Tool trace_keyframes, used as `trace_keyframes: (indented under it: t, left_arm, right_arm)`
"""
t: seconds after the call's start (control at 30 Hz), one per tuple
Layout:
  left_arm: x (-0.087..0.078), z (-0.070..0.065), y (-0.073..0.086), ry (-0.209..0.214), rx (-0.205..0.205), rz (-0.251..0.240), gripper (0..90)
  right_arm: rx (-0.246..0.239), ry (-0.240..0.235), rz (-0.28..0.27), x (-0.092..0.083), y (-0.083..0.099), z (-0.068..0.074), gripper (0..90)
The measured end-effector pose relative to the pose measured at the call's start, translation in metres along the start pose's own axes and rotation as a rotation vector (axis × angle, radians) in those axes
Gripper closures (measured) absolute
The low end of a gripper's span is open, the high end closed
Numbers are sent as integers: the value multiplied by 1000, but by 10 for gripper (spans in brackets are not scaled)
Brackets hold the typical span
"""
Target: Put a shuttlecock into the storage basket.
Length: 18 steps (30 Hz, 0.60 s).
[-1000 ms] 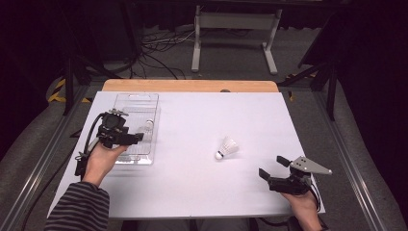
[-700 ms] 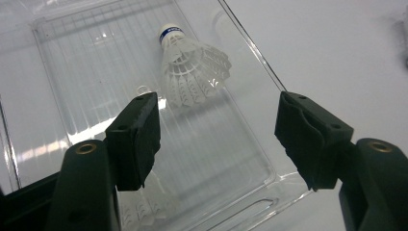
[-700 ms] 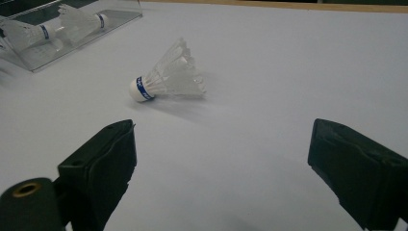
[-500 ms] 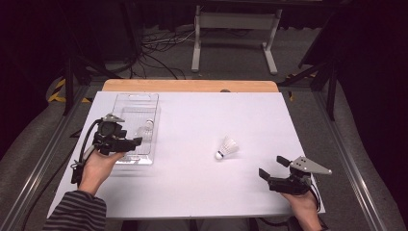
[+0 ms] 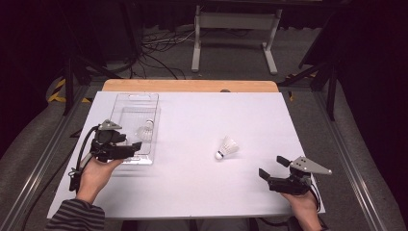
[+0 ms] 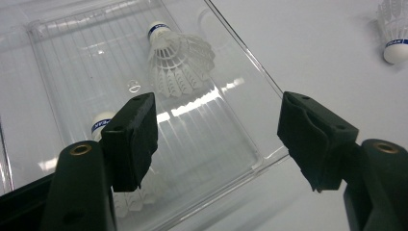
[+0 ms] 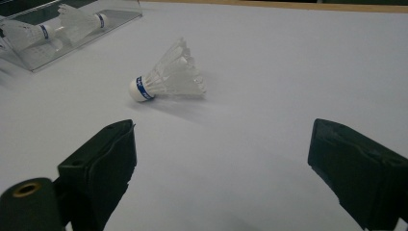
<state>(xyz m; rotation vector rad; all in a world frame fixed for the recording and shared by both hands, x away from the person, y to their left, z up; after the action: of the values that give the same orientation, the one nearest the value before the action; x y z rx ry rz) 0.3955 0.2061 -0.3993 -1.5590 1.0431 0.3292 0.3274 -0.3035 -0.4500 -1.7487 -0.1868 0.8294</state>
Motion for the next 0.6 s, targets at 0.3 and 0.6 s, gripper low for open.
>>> trace_keyframes:
  t: [0.3, 0.6]
  left_arm:
    - [-4, 2, 9, 9, -4, -24, 313]
    - [-6, 4, 18, 26, -14, -43, 306]
  right_arm:
    - [0, 5, 0, -1, 0, 0, 106]
    - [5, 8, 2, 0, 0, -1, 106]
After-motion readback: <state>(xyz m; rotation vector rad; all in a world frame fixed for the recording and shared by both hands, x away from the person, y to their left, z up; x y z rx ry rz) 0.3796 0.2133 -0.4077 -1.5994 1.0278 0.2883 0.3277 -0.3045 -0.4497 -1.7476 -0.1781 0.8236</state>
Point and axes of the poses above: each handheld gripper's, and its own axes: x roughly forward along the jaws, y roughly out of its underside, z roughly to its left, the point moved 3 cm from there along x, roughly forward along the jaws, and after that the axes turned 14 degrees about -x, right-handed, at the moved point
